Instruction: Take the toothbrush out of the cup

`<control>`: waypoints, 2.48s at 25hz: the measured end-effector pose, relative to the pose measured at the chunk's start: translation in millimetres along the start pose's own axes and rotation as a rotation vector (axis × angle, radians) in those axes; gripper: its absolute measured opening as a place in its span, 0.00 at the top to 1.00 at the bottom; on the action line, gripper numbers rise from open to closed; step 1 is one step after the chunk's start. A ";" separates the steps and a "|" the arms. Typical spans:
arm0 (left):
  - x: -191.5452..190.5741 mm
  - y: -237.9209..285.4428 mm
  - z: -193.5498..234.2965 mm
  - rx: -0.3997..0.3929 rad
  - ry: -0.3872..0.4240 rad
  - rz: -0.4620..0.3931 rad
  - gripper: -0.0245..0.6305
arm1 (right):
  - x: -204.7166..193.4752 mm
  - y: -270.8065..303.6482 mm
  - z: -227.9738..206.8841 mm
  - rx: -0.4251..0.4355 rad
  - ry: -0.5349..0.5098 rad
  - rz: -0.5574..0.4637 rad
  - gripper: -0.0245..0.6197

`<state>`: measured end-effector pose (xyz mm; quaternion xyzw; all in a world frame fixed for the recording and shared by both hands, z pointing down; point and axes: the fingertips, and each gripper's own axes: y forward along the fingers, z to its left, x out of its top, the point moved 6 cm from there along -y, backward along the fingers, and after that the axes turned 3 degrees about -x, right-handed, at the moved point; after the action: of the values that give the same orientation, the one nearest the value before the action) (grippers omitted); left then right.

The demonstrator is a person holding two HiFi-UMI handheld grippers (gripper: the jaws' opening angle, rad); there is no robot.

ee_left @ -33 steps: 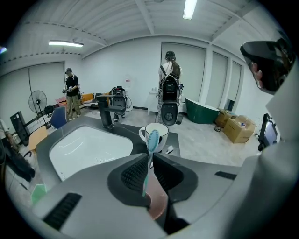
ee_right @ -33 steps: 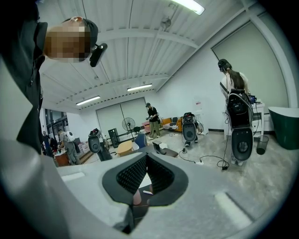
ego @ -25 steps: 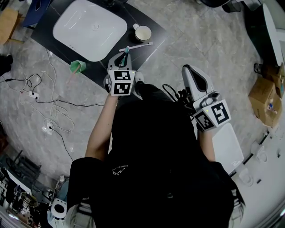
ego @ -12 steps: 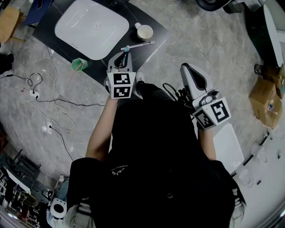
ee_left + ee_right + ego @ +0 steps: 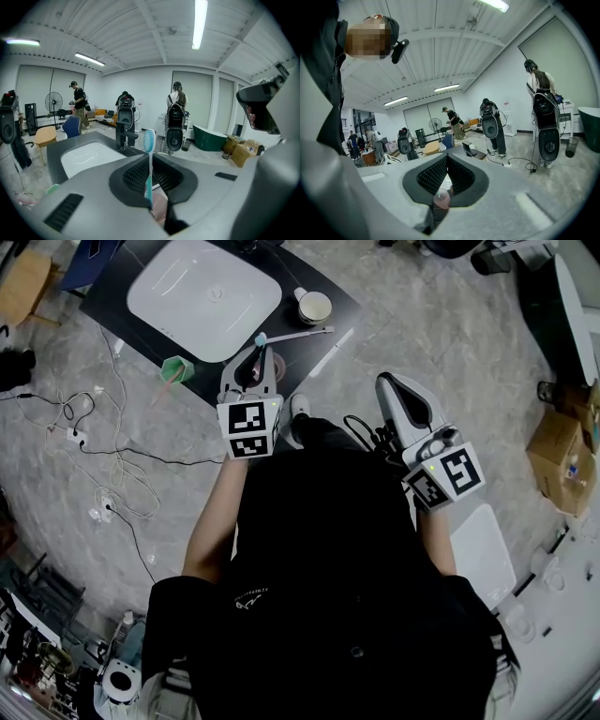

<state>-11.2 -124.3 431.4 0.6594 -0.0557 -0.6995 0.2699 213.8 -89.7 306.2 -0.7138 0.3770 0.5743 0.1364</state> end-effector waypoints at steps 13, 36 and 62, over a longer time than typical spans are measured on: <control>54.7 -87.8 12.3 0.038 -0.095 -0.247 0.93 | 0.5 5.9 51.9 0.112 -0.001 -0.046 0.95; 16.5 -214.8 55.1 0.213 -0.199 -0.277 0.93 | -18.8 56.3 131.3 0.332 -0.086 0.017 0.95; -70.4 -108.3 66.4 0.053 -0.419 0.019 0.93 | -26.8 59.9 98.9 0.252 -0.024 0.069 0.95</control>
<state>-108.4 -19.2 455.5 0.5060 -0.1352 -0.8169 0.2418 99.8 -58.0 315.2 -0.6705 0.4690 0.5353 0.2095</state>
